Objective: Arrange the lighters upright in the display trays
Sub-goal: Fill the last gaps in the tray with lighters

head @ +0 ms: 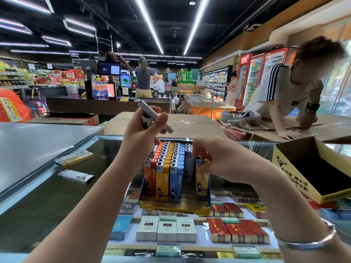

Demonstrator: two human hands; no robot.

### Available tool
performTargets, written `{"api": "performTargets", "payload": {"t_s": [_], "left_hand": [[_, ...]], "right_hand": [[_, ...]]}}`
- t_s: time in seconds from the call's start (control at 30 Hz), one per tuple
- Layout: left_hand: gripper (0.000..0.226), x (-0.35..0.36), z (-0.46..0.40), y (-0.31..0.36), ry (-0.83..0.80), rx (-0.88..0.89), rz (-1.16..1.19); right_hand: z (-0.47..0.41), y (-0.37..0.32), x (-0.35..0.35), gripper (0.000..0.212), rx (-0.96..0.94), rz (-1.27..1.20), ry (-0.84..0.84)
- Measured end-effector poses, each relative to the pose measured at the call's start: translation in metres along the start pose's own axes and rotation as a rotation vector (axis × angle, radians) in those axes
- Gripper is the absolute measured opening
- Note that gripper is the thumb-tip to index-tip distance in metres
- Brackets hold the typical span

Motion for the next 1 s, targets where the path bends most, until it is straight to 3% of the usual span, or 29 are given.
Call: {"api": "performTargets", "payload": {"t_s": [0.5,0.67,1.0], "left_hand": [[0.036,-0.0022,-0.0018,-0.0021,0.003,-0.006,-0.005],[0.053,-0.0034,-0.0018,-0.0013,0.006,0.018,0.055],[0.043,-0.0041,-0.0020,-0.0012,0.000,0.026,0.015]], "right_hand": [[-0.0040,-0.0031,0.0021,0.029,-0.012,0.062,-0.008],[-0.0032,-0.0079,0.0025,0.026,-0.027,0.147,-0.001],[0.0000,-0.0092,0.0013,0.023,-0.022,0.196,0.011]]}}
Point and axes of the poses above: each hand's wrist, its own z-axis away from the middle knuckle, its own x-axis out of the palm, y = z × x, the point moved 4 cm from there along -z, towards the middle knuckle, and after that the axes turned 1 degree about -z, right-handed, at the moved point
